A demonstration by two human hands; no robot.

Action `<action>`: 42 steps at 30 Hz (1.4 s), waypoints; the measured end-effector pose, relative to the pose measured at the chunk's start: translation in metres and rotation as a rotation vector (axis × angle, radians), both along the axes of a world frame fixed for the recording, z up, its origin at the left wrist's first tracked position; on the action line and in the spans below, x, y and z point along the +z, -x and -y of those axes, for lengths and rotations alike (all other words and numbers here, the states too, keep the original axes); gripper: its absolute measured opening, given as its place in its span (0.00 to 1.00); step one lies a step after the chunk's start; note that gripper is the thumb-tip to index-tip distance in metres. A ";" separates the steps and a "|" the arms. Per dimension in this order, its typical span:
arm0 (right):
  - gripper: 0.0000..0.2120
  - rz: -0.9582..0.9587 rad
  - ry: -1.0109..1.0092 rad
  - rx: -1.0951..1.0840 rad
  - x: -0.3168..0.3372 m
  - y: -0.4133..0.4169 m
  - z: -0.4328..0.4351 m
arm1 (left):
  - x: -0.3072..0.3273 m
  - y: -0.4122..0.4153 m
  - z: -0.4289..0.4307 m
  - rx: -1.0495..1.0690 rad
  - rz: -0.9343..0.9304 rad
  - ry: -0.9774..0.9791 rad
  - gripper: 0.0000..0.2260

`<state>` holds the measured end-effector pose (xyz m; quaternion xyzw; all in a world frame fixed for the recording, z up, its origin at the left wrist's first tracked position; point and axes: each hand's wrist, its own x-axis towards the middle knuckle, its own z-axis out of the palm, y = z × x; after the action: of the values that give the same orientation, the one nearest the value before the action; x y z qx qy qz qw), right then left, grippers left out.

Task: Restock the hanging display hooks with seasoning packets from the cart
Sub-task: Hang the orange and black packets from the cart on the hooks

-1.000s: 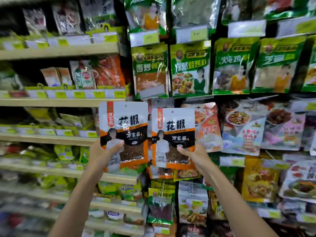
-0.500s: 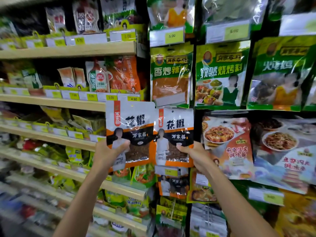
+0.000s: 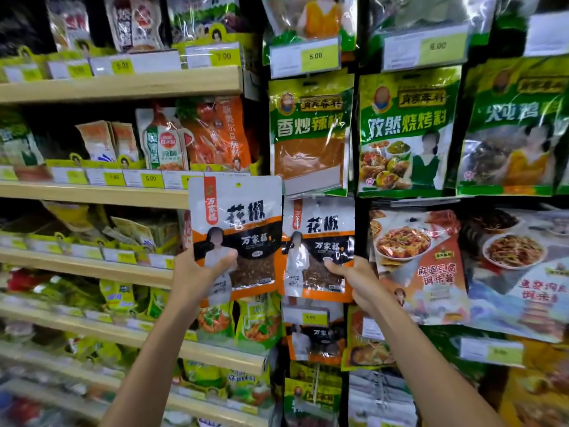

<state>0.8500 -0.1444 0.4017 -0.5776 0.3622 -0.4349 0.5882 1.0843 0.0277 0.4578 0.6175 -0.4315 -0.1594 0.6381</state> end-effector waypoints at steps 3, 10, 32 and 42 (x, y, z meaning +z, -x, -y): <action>0.35 -0.015 -0.005 -0.054 0.002 -0.006 0.007 | 0.004 -0.004 0.001 -0.048 -0.024 0.023 0.34; 0.29 -0.197 0.087 -0.202 0.005 -0.005 -0.005 | 0.004 -0.009 0.005 -0.168 -0.066 0.041 0.22; 0.14 0.015 0.247 -0.288 0.005 0.003 -0.092 | 0.011 0.018 0.042 0.075 0.598 0.358 0.09; 0.02 -0.064 0.215 -0.343 0.023 -0.005 -0.067 | 0.023 -0.042 0.095 0.351 1.213 0.374 0.13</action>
<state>0.8553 -0.0773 0.4244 -0.5803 0.4254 -0.5463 0.4288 1.1264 -0.0678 0.4805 0.5377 -0.6281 0.4009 0.3946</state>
